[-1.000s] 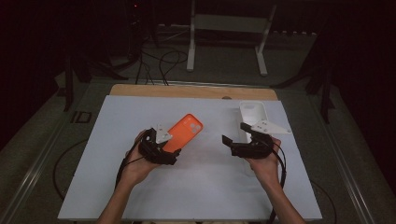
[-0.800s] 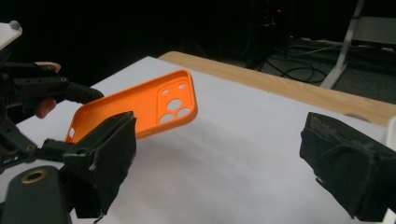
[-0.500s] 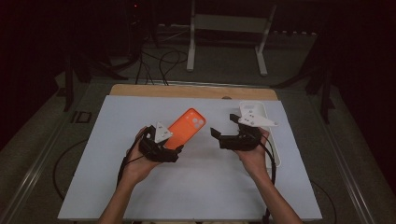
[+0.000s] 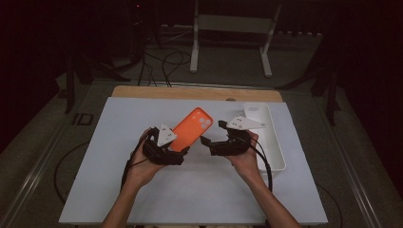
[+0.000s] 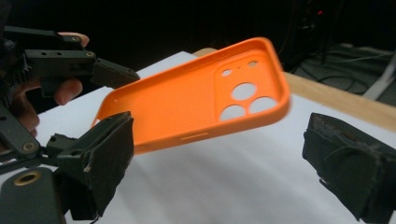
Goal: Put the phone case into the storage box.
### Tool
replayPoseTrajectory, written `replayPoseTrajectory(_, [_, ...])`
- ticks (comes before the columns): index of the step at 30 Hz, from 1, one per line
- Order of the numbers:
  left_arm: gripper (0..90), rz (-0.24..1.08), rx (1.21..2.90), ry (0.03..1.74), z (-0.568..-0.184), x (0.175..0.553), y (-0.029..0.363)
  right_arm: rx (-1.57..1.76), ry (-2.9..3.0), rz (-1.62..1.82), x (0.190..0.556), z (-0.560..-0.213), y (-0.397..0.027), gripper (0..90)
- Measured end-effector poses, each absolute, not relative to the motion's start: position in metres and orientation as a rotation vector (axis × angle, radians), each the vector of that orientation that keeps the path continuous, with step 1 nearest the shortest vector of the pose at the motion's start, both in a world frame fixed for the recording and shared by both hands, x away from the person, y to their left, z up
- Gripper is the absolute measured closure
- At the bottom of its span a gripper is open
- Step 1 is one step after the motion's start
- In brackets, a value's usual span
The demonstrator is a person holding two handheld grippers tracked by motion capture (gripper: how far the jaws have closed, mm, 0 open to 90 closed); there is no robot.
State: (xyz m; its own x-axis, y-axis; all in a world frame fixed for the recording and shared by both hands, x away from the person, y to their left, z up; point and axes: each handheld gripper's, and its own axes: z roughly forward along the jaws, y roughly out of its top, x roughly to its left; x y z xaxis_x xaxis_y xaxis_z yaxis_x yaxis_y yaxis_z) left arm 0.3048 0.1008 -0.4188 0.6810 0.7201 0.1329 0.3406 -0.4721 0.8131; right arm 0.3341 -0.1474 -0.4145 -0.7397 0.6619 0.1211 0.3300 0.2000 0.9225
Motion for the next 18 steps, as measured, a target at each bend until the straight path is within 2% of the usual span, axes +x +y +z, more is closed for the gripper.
replayPoseTrajectory(11, [16.3,0.6,2.054,0.777,-0.415,0.301,0.094,0.993,2.241,1.618,0.339,-0.421,-0.137,9.9])
replayPoseTrajectory(14, [16.3,0.599,2.055,0.771,-0.415,0.301,0.093,1.008,2.251,1.625,0.34,-0.421,-0.134,15.3])
replayPoseTrajectory(15, [16.3,0.597,2.054,0.77,-0.415,0.301,0.092,1.04,2.253,1.627,0.34,-0.42,-0.133,20.3])
replayPoseTrajectory(18, [16.3,0.592,2.049,0.769,-0.416,0.301,0.091,1.067,2.249,1.626,0.341,-0.421,-0.133,24.2])
